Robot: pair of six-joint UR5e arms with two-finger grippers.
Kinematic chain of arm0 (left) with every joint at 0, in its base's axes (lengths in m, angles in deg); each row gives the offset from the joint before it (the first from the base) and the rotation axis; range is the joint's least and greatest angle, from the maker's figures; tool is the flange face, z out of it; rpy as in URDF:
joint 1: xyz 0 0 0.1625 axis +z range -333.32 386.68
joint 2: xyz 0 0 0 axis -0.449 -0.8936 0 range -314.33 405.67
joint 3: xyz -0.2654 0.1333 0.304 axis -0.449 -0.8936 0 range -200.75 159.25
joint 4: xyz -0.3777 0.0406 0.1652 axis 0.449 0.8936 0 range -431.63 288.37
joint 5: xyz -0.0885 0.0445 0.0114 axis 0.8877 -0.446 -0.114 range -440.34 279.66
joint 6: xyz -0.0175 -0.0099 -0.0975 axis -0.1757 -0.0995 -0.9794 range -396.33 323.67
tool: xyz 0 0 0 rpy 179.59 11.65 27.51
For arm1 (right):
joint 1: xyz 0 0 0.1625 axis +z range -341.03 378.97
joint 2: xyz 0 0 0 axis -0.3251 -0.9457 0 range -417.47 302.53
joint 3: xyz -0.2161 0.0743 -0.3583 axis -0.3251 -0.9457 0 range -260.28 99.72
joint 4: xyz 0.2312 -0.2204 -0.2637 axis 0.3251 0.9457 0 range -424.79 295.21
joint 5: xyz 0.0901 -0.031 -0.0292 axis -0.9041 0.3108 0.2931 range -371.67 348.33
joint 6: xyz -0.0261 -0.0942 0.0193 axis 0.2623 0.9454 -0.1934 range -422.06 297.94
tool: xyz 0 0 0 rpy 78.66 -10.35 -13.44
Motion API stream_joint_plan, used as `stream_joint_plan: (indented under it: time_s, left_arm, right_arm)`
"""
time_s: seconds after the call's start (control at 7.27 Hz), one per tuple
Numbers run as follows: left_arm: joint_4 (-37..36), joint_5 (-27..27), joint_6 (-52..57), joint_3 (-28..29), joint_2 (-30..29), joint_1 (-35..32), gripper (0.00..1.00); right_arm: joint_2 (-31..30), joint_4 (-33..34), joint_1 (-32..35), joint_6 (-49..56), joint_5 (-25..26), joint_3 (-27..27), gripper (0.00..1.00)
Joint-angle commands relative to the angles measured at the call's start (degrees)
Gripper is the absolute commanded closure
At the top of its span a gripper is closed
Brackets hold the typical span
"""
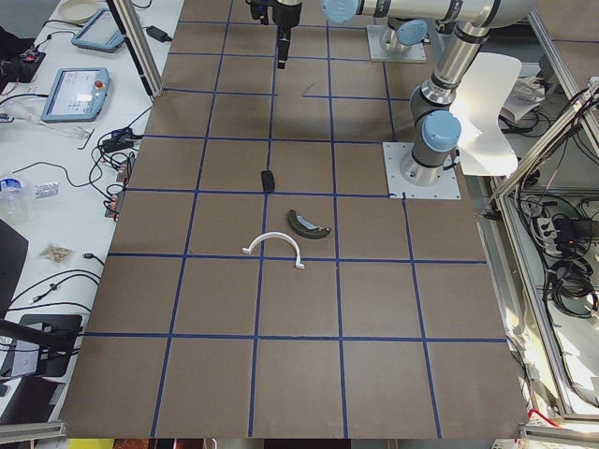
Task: Place bearing gear from tray to pile
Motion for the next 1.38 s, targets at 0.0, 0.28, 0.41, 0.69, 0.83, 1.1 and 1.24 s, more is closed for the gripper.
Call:
stream_joint_plan:
  time_s: [0.0,0.28,0.41,0.69,0.83,1.1,1.24]
  left_arm:
    - [0.0,0.0,0.0,-0.05,0.03,0.0,0.0]
    - [0.0,0.0,-0.09,-0.05,0.03,0.0,0.0]
    - [0.0,0.0,-0.09,-0.05,0.03,0.0,0.0]
    - [0.09,-0.09,0.0,-0.05,0.03,0.0,0.0]
    - [0.0,0.0,0.0,-0.05,0.03,0.0,0.0]
    - [0.0,0.0,0.09,0.21,-0.06,0.0,0.0]
    - [-0.26,0.08,-0.26,0.04,-0.84,0.0,0.0]
  right_arm:
    - [2.43,7.92,9.28,-11.24,-0.36,3.27,1.0]
    - [4.98,14.78,16.49,-18.28,-1.41,5.47,1.0]
    - [5.94,15.24,18.35,-20.75,-2.55,6.35,1.0]
    - [8.75,22.75,20.73,-22.69,-2.56,8.46,1.0]
    - [10.42,23.85,21.53,-23.32,-2.56,8.73,1.0]
    - [11.31,23.69,21.8,-23.67,-2.65,8.82,1.0]
    - [11.23,23.69,21.8,-23.67,-2.56,9.26,0.83]
